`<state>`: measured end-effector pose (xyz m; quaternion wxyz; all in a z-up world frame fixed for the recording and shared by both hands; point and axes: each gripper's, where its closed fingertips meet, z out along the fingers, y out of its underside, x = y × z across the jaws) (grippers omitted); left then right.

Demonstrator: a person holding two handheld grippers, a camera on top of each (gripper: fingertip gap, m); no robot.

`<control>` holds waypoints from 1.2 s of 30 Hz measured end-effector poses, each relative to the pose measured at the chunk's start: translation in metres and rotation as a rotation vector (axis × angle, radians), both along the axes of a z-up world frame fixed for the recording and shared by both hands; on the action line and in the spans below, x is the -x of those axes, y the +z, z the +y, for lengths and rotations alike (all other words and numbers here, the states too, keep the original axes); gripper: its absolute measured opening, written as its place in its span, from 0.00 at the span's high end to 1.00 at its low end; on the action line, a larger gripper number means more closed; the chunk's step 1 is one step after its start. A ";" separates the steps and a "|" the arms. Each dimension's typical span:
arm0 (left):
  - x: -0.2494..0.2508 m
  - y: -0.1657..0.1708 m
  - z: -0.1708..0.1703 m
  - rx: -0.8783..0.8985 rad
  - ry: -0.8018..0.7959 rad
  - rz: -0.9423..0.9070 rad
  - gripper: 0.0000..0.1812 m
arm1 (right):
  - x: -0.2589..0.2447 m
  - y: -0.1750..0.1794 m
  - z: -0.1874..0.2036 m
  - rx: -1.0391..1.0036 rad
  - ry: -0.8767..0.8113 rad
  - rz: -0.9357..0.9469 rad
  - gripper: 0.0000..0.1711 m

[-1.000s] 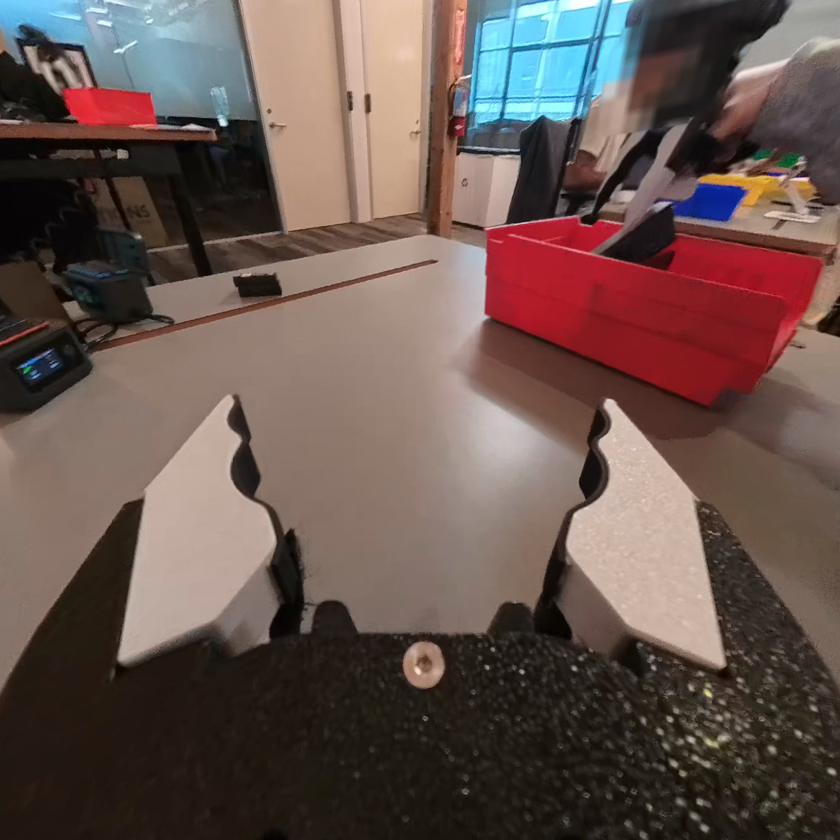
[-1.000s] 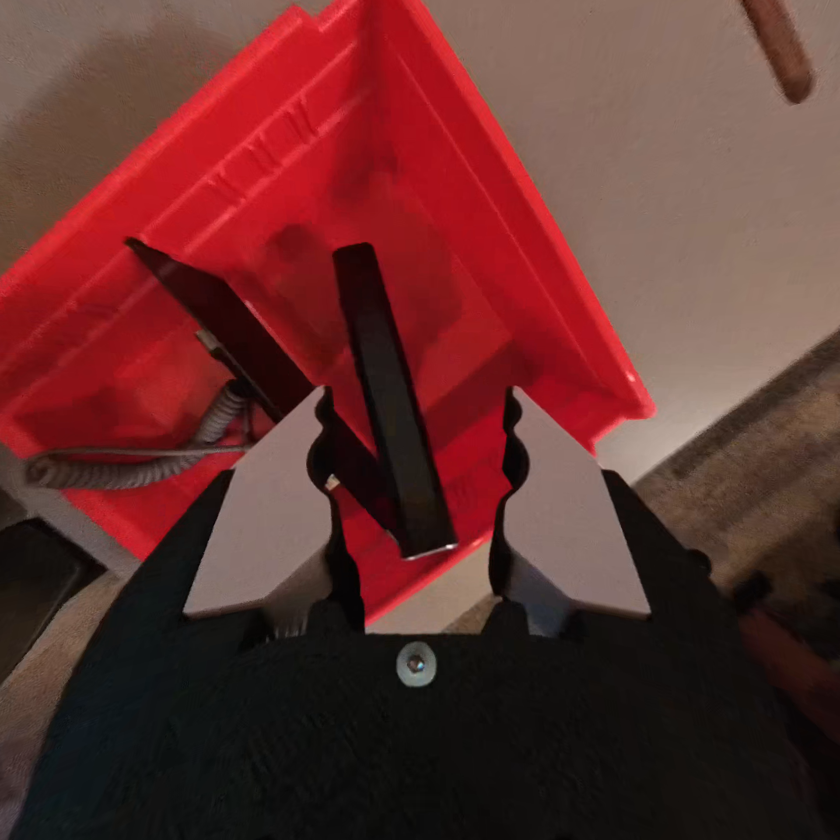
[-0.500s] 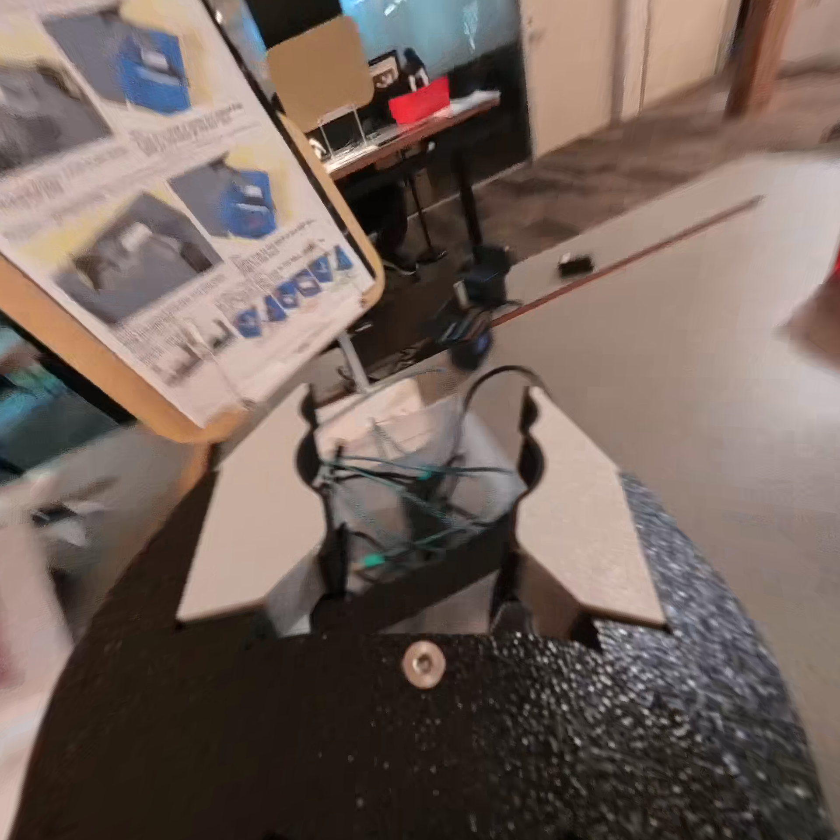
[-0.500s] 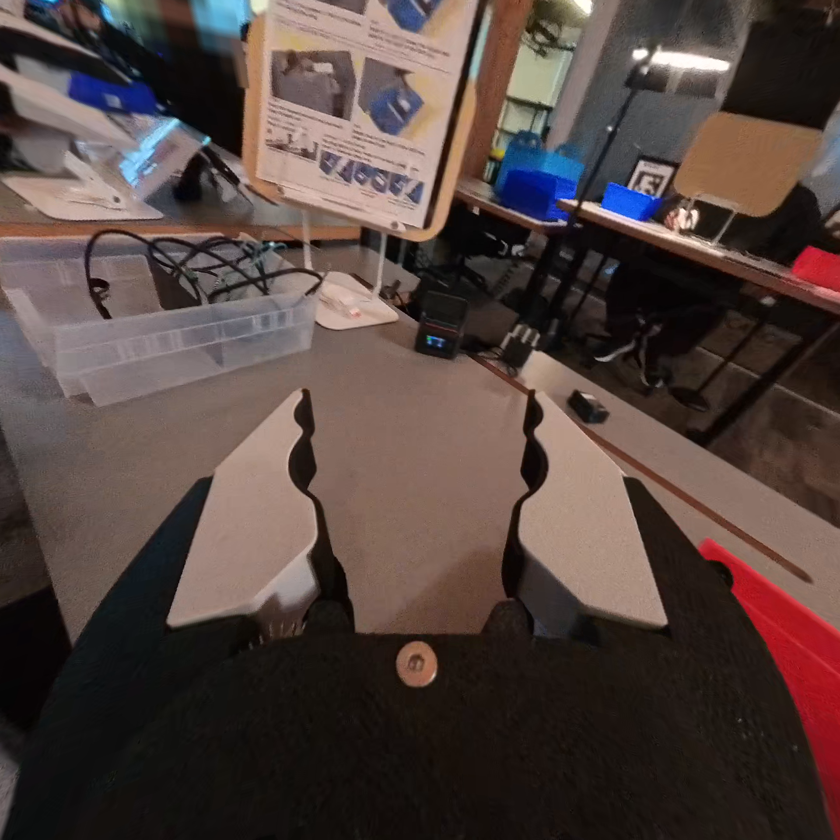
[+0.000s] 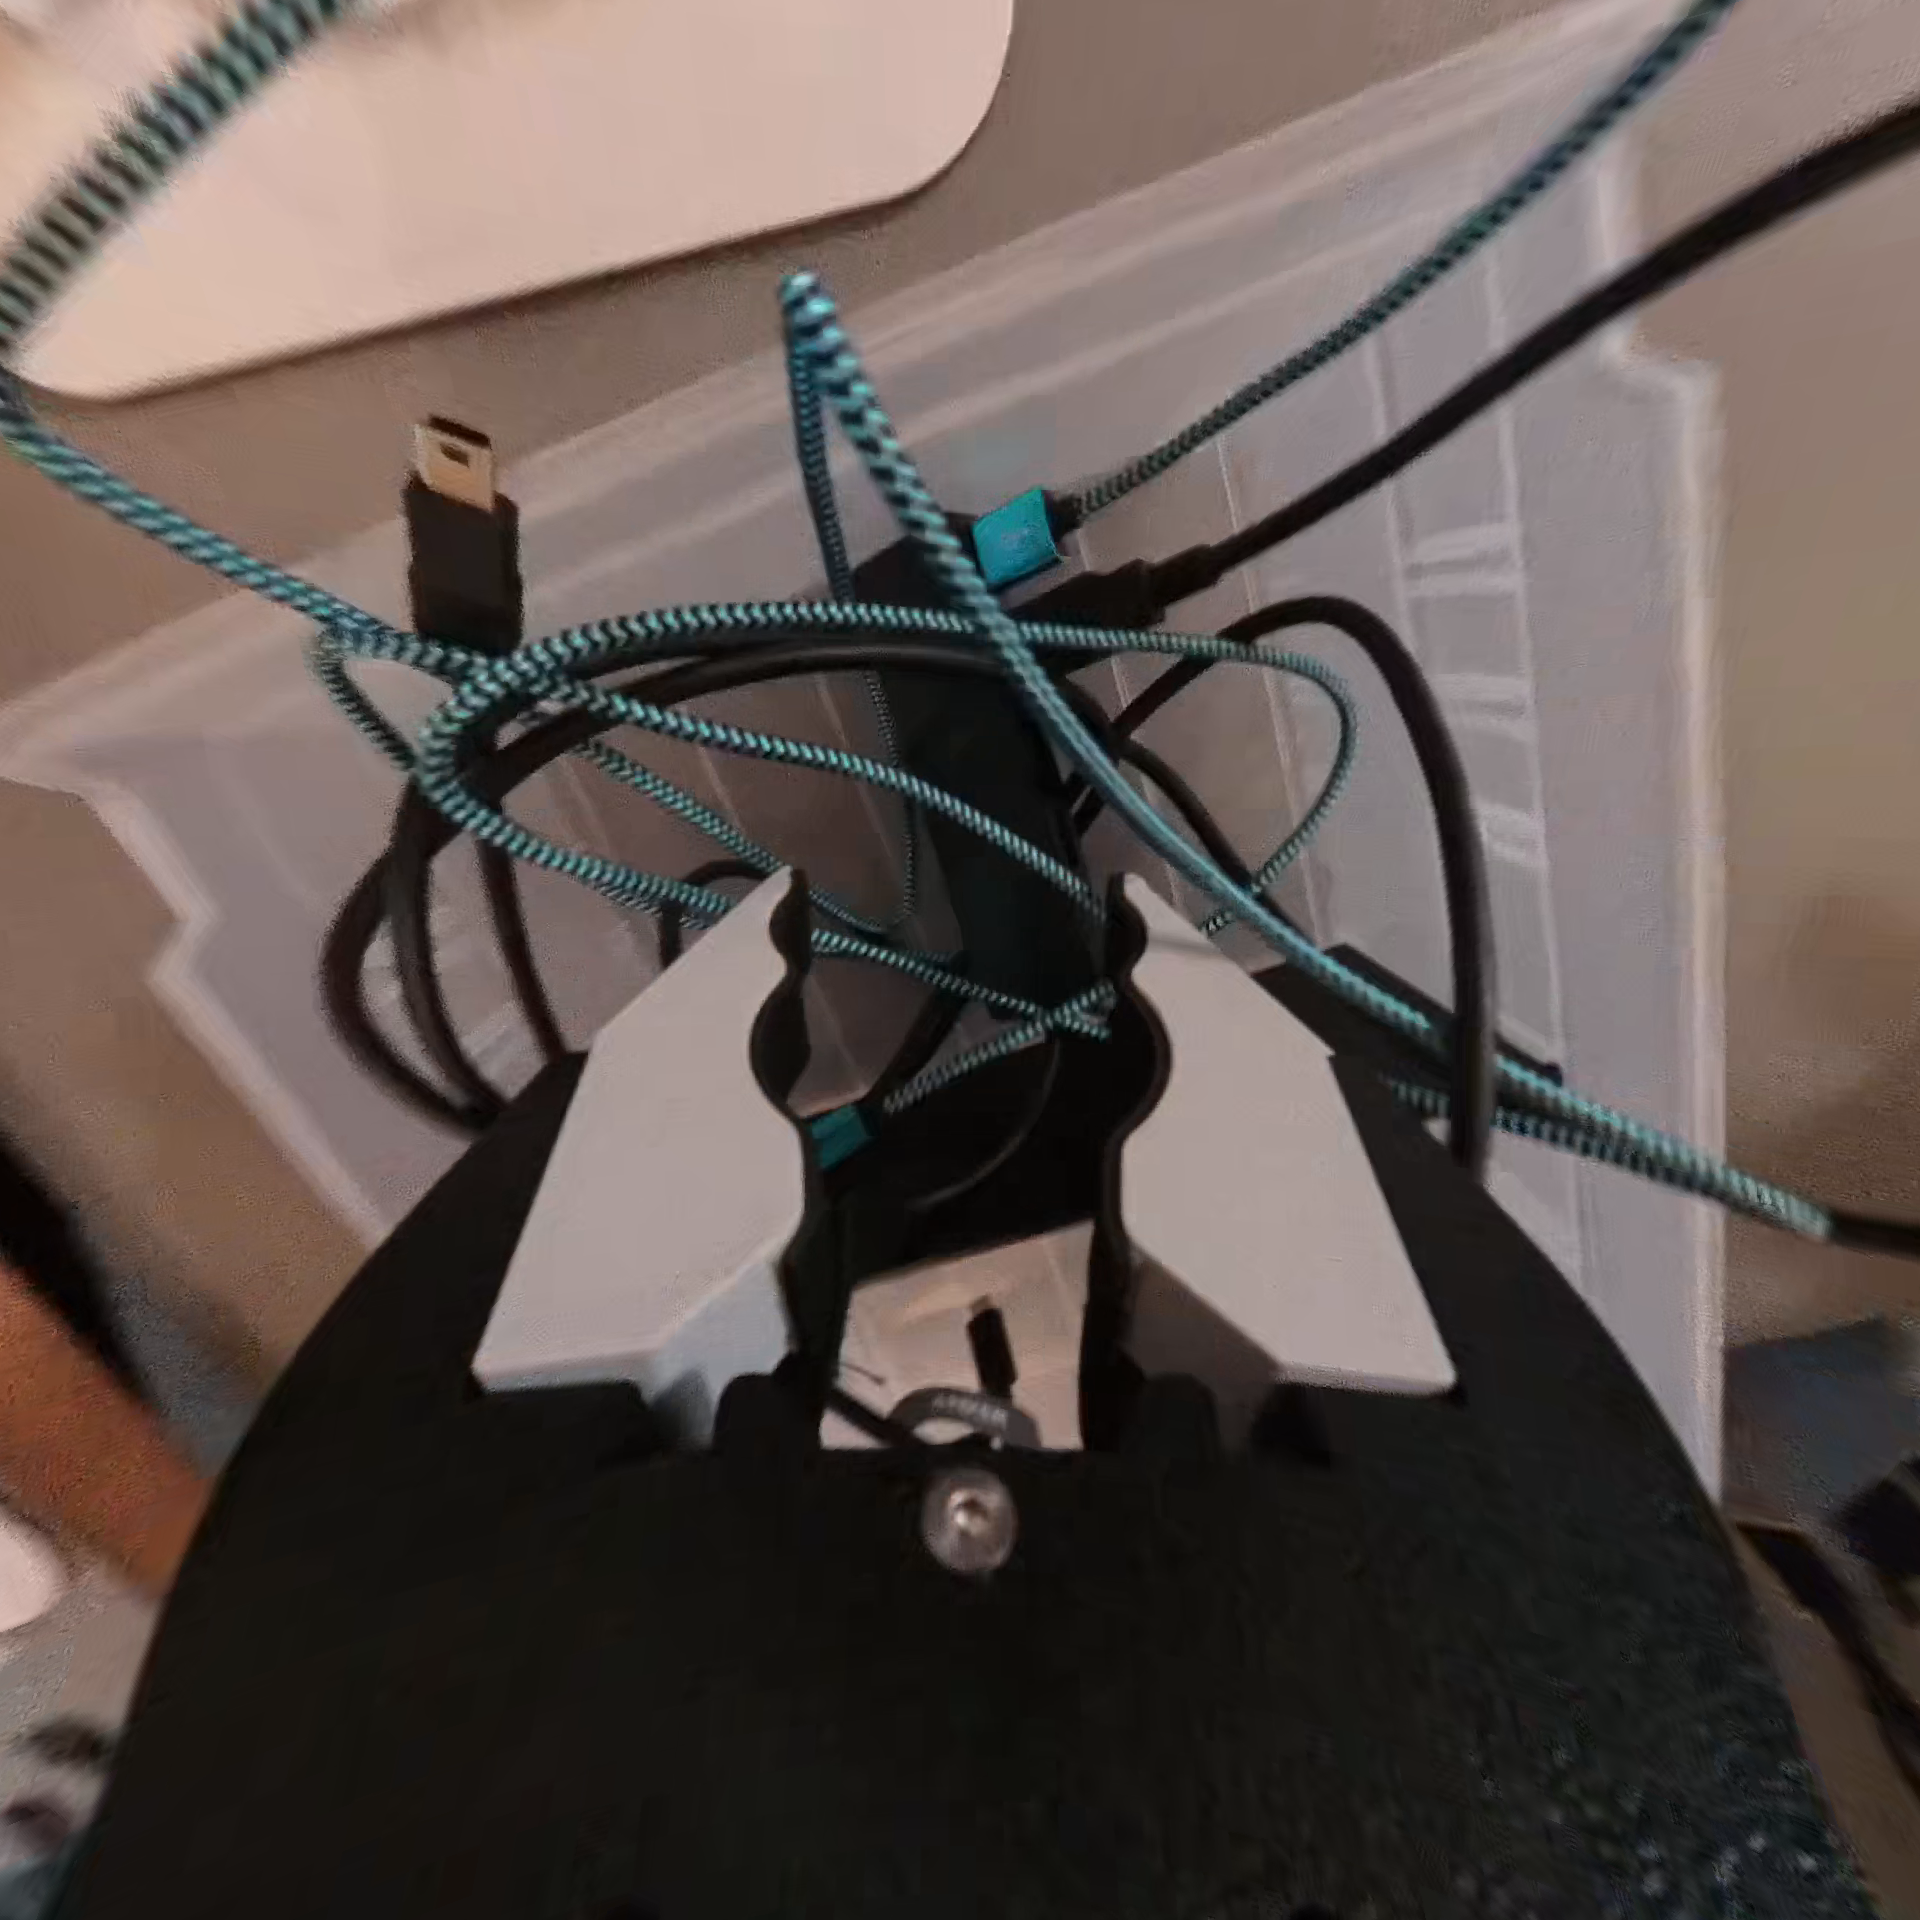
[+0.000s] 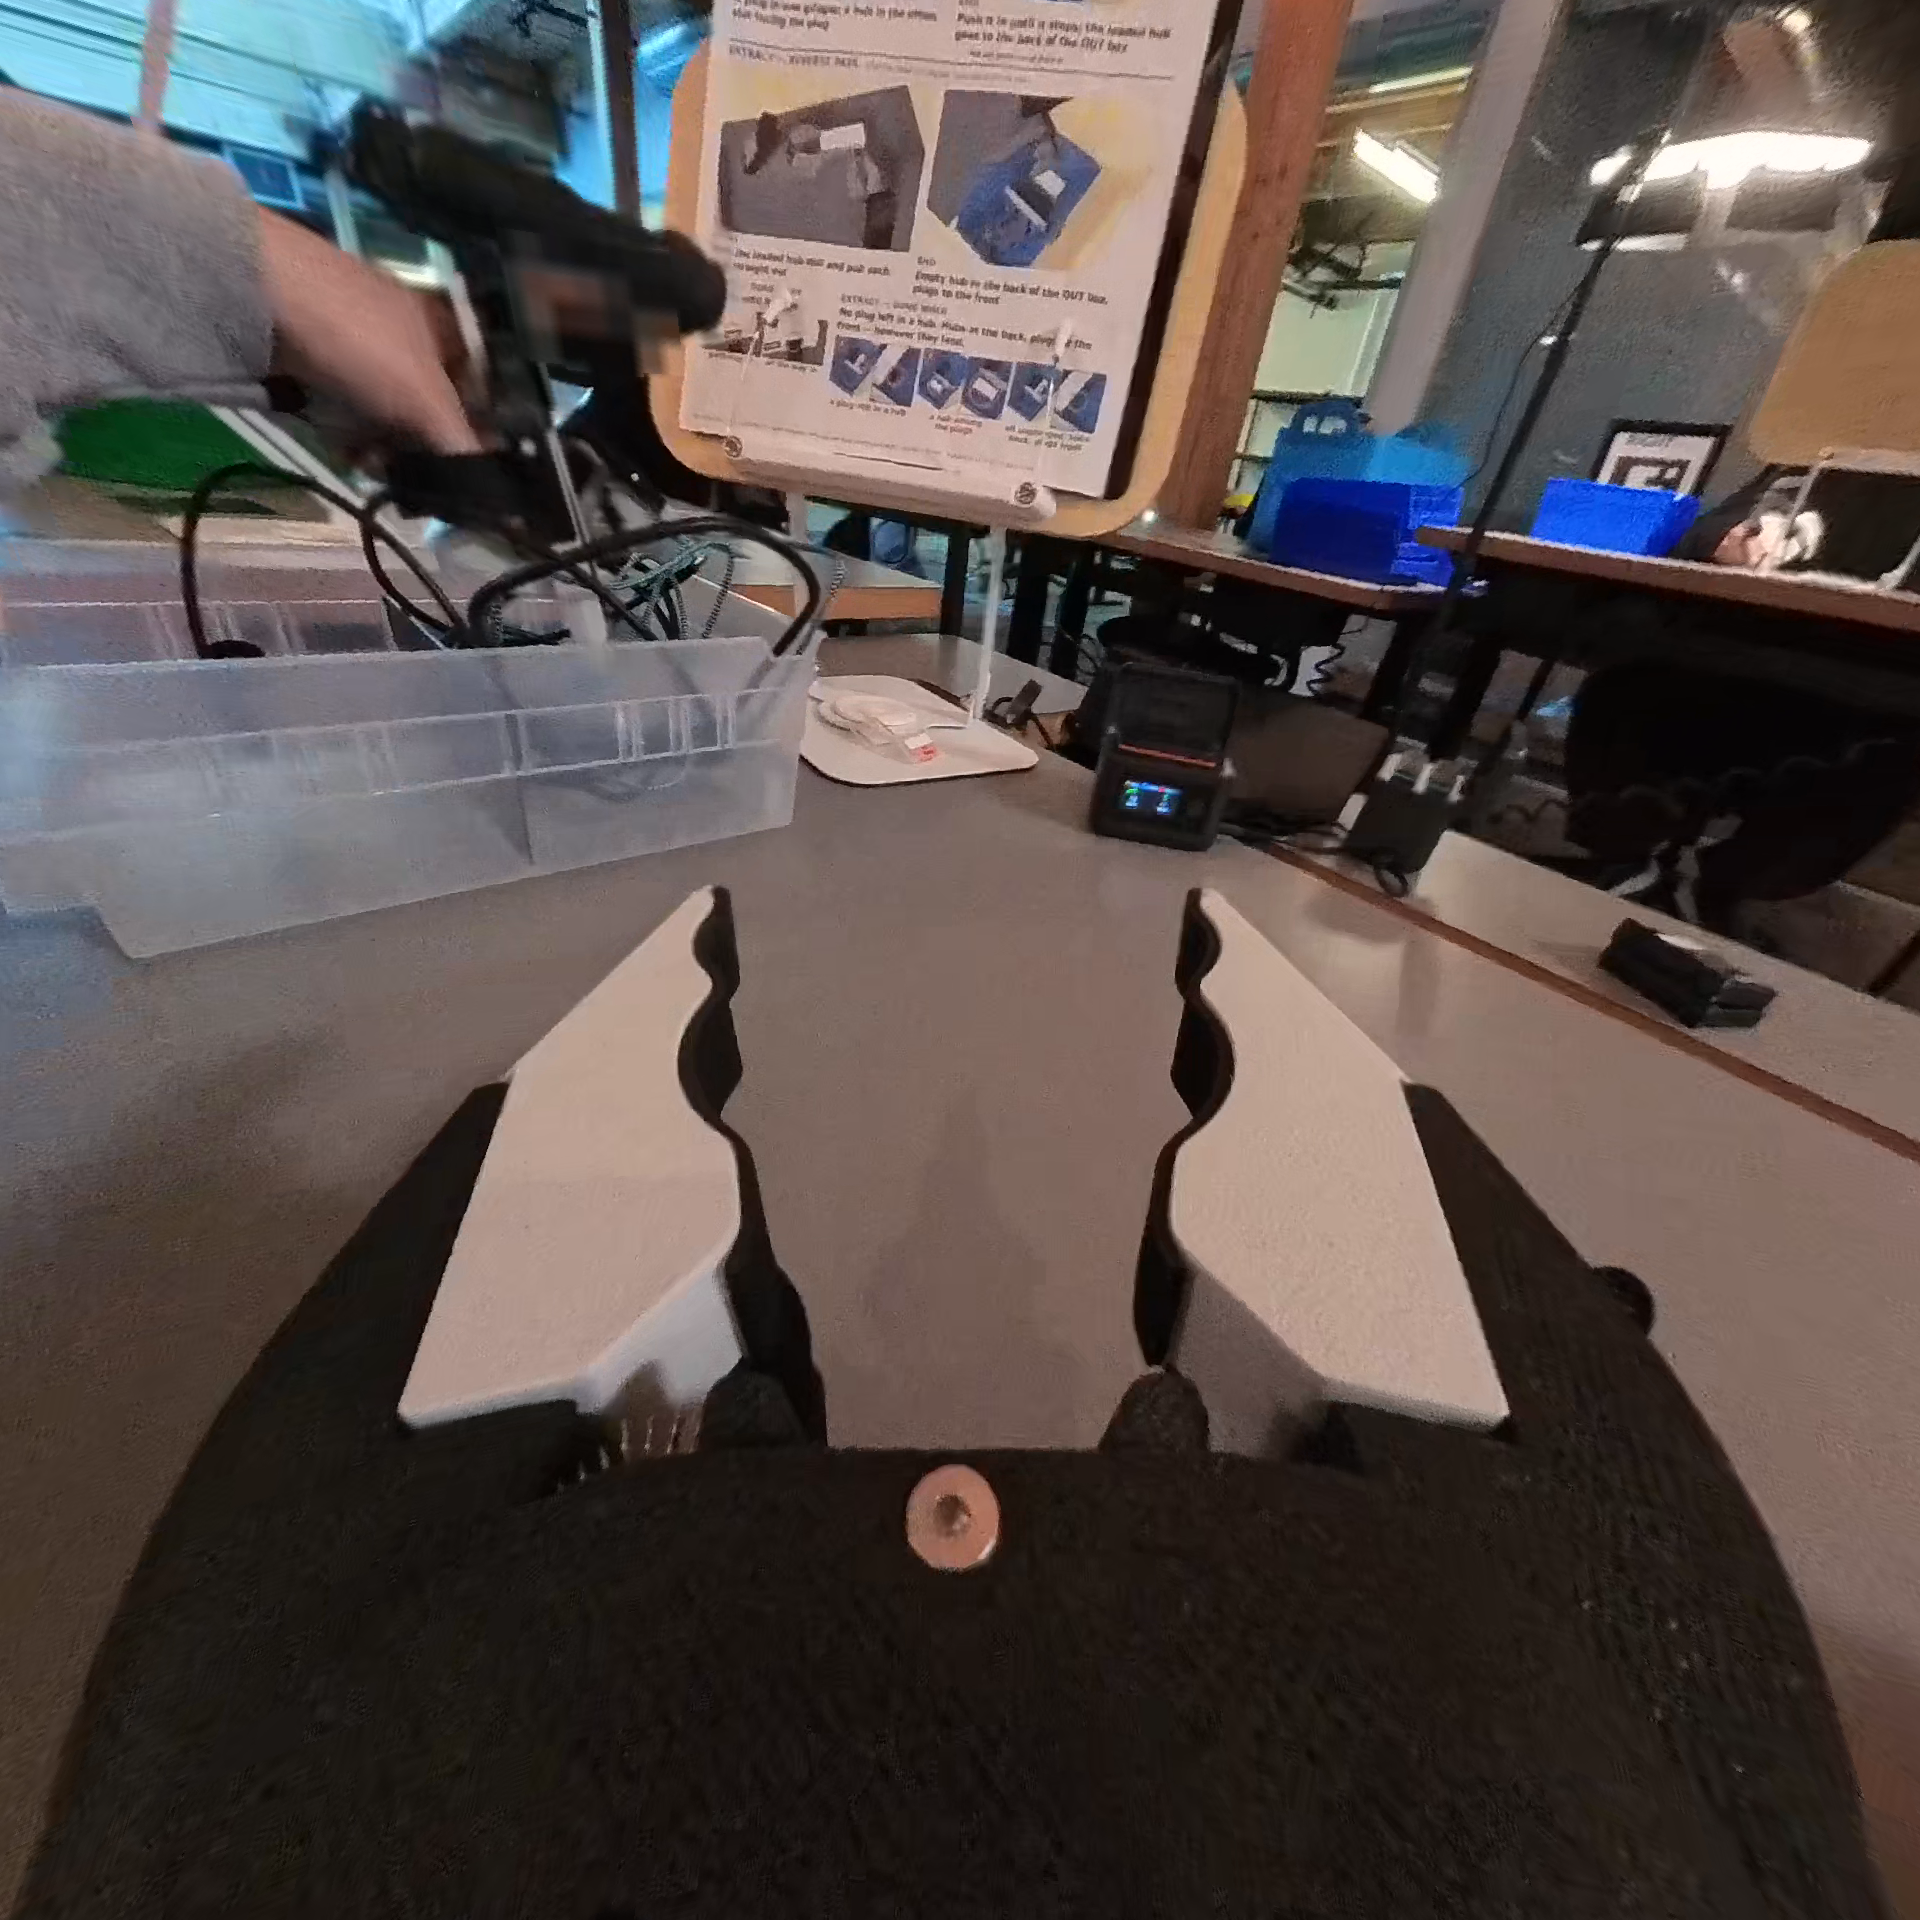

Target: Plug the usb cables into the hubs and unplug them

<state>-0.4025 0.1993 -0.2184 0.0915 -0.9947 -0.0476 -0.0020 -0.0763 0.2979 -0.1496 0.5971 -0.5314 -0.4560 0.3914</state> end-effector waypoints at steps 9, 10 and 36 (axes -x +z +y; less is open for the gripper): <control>-0.004 -0.049 0.008 0.069 0.085 -0.160 0.63 | -0.004 -0.003 -0.020 -0.076 -0.009 0.008 0.52; -0.009 -0.049 0.007 0.071 0.078 -0.186 0.68 | -0.003 -0.004 -0.021 -0.099 -0.013 0.013 0.52; -0.130 0.389 0.046 -0.646 -0.404 0.421 0.95 | -0.034 -0.010 -0.003 -0.053 -0.164 0.039 0.59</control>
